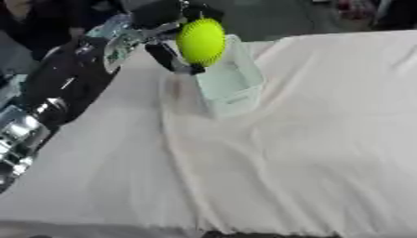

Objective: Pick up objects on the table and place them in the box.

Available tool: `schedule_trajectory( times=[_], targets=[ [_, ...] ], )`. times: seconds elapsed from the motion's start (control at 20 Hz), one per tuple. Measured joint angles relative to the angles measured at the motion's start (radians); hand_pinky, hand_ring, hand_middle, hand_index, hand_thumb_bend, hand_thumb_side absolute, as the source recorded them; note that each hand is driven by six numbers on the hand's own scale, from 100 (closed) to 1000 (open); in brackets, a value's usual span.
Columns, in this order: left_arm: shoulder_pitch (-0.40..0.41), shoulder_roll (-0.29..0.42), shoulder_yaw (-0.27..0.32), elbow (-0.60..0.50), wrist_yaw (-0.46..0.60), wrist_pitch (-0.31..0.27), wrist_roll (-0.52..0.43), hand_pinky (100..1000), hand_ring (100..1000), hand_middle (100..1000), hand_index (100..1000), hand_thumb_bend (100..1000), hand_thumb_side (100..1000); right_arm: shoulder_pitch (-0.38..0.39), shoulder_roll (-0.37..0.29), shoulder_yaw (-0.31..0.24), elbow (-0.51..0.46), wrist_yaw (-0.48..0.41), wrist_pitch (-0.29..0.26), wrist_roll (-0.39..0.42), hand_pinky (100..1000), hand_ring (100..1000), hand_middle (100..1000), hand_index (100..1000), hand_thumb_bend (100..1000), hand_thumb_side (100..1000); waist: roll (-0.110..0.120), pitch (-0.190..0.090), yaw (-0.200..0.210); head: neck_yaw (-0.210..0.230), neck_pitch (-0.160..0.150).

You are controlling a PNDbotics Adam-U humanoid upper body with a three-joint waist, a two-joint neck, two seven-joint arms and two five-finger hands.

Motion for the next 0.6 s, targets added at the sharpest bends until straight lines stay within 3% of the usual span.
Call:
schedule_trajectory(
  times=[0.35,0.6],
  targets=[
    [-0.019,0.000,0.006,-0.001,-0.034,0.025,0.069,100,100,134,433,100,623,-0.026,0.010,0.006,0.000,-0.008,0.019,0.007,198,477,539,810,100,1000,0.008,0.028,-0.017,0.000,-0.004],
    [-0.029,0.001,0.003,0.001,-0.064,0.055,0.099,100,100,199,464,100,619,-0.045,0.018,0.012,0.000,-0.008,0.024,0.010,198,476,539,812,100,1000,0.013,0.047,-0.033,-0.001,-0.014]
  ],
)
